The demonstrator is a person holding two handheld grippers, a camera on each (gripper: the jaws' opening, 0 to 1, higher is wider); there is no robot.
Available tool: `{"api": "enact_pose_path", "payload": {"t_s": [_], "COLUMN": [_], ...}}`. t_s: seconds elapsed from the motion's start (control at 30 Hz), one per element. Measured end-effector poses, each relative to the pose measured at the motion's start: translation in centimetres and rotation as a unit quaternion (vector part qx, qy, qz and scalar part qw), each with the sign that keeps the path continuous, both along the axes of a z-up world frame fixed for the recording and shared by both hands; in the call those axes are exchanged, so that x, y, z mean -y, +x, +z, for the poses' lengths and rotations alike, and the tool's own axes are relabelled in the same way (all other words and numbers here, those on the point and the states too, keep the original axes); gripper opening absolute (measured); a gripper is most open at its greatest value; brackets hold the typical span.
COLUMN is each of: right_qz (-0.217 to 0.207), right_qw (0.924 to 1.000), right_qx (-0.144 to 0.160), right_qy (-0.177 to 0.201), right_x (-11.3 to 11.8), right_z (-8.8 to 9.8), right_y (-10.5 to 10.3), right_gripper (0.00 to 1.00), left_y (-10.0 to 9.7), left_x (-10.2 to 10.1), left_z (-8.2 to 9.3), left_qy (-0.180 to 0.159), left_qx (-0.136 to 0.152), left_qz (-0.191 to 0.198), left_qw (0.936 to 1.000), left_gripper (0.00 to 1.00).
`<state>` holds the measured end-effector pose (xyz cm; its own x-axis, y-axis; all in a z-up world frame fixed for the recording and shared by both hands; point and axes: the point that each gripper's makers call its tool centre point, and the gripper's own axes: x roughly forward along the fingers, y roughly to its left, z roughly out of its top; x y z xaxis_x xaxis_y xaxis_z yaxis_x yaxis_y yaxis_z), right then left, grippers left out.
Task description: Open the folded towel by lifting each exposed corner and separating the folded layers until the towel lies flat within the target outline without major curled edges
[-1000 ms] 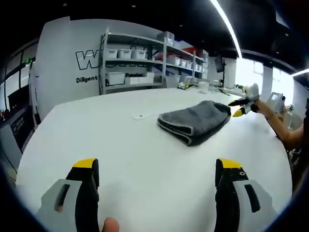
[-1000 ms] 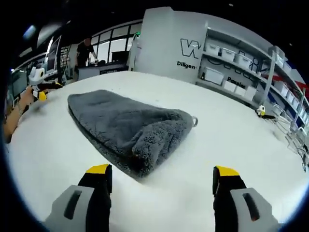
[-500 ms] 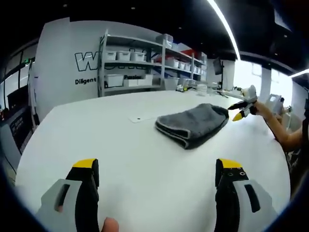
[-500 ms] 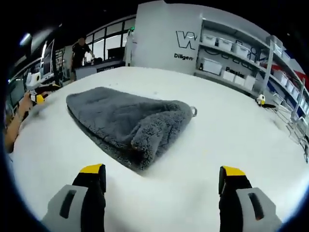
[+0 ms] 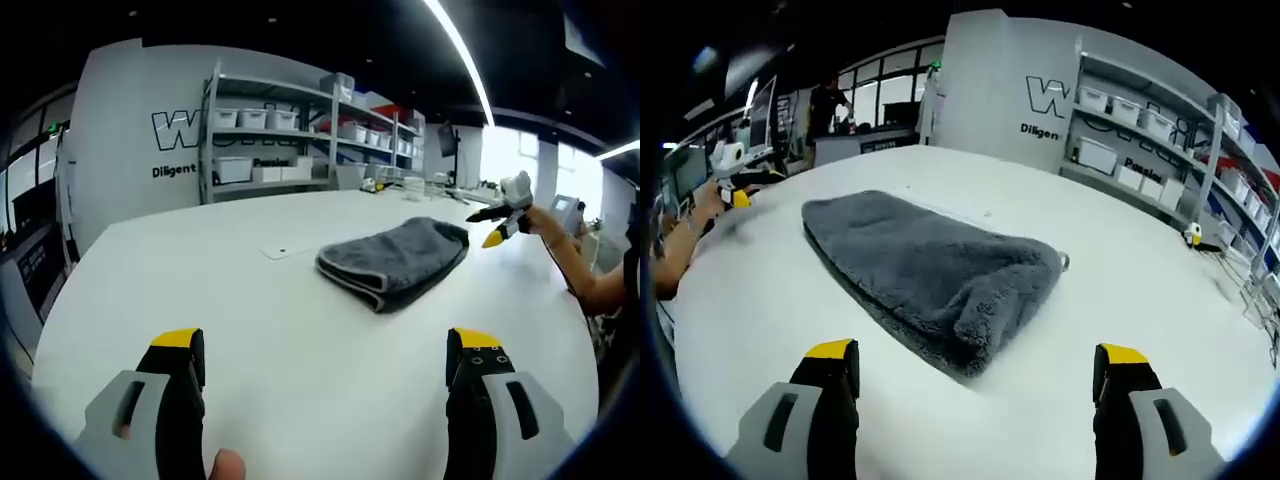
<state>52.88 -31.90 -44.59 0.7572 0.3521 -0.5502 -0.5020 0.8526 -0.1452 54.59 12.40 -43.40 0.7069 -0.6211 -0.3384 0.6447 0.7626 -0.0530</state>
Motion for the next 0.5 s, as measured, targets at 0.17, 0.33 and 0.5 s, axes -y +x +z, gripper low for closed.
{"api": "enact_pose_path", "payload": {"t_s": [0.17,0.33,0.5], "right_qz": [0.038,0.089,0.127], "right_qw": [0.9986,0.9949,0.9897], "right_qx": [0.009,0.031,0.052], "right_qy": [-0.035,-0.037,-0.043], "right_x": [-3.2,-7.6,-11.5], "right_z": [1.1,2.9,4.8], "right_y": [-0.5,-1.0,-0.8], "right_gripper": [0.99,0.99,0.99], "left_y": [0.1,0.1,0.1], "left_x": [-0.2,-0.3,-0.3], "left_z": [0.1,0.2,0.4], "left_qy": [0.001,-0.001,-0.002], "left_qx": [0.001,0.002,0.003], "left_qz": [0.003,0.004,0.004], "left_qw": [1.0000,1.0000,1.0000], "left_gripper": [0.99,0.99,0.99]}}
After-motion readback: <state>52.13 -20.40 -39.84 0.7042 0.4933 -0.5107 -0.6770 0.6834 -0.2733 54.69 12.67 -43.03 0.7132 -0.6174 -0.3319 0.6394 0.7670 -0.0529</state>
